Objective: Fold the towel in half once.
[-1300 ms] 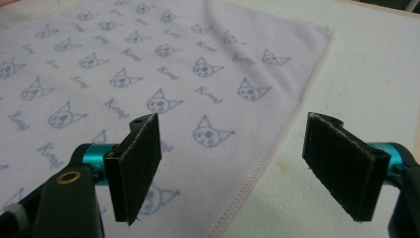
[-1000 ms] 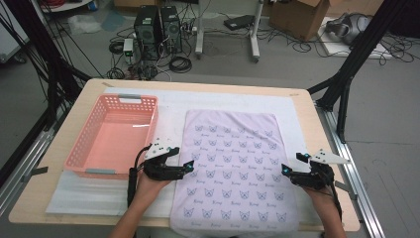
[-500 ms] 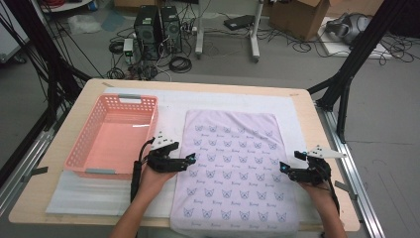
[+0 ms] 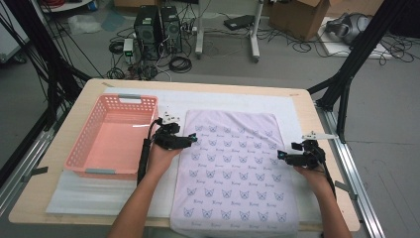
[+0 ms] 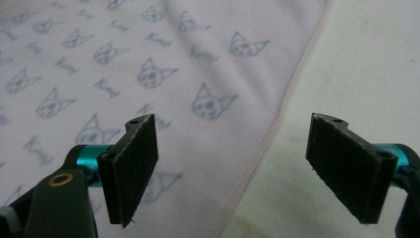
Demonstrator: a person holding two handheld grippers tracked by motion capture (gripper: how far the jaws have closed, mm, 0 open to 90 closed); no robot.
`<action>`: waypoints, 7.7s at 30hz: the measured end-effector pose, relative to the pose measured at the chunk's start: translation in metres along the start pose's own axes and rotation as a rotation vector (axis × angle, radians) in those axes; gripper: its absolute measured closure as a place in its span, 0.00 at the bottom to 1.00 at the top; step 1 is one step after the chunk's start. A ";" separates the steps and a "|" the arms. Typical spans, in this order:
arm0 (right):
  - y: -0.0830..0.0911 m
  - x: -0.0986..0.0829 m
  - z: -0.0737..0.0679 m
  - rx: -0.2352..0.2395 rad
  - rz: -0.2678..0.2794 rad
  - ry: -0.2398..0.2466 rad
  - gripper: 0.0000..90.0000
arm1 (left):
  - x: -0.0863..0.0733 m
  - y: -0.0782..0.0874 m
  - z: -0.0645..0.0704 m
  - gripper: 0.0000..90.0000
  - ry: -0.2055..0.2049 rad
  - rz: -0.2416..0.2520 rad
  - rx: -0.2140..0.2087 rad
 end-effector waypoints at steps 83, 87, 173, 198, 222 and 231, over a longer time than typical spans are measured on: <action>0.066 -0.030 -0.055 -0.035 0.063 0.073 0.94 | -0.052 0.085 0.053 0.97 -0.053 0.020 -0.118; 0.061 -0.029 -0.048 -0.093 0.055 0.053 0.71 | -0.050 0.071 0.048 0.76 -0.047 0.016 -0.071; 0.121 -0.069 -0.094 -0.134 0.138 -0.026 0.76 | -0.093 0.153 0.094 0.61 -0.001 0.122 -0.164; 0.144 -0.061 -0.077 -0.074 0.167 0.041 0.87 | -0.062 0.131 0.082 0.53 -0.018 0.160 -0.169; 0.044 -0.032 -0.018 -0.254 0.033 0.014 0.75 | -0.052 0.075 0.048 0.52 -0.005 0.078 -0.124; 0.057 -0.037 -0.027 -0.166 0.052 -0.013 0.57 | -0.060 0.066 0.042 0.48 -0.007 0.027 -0.089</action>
Point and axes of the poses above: each handheld gripper's, and its own axes: y roughly backward along the jaws, x roughly out of its top, z roughly to its right, the point moved 9 cm from there along -y, roughly forward along the jaws, and after that the axes turned 7 degrees about z, right-handed, at the moved point
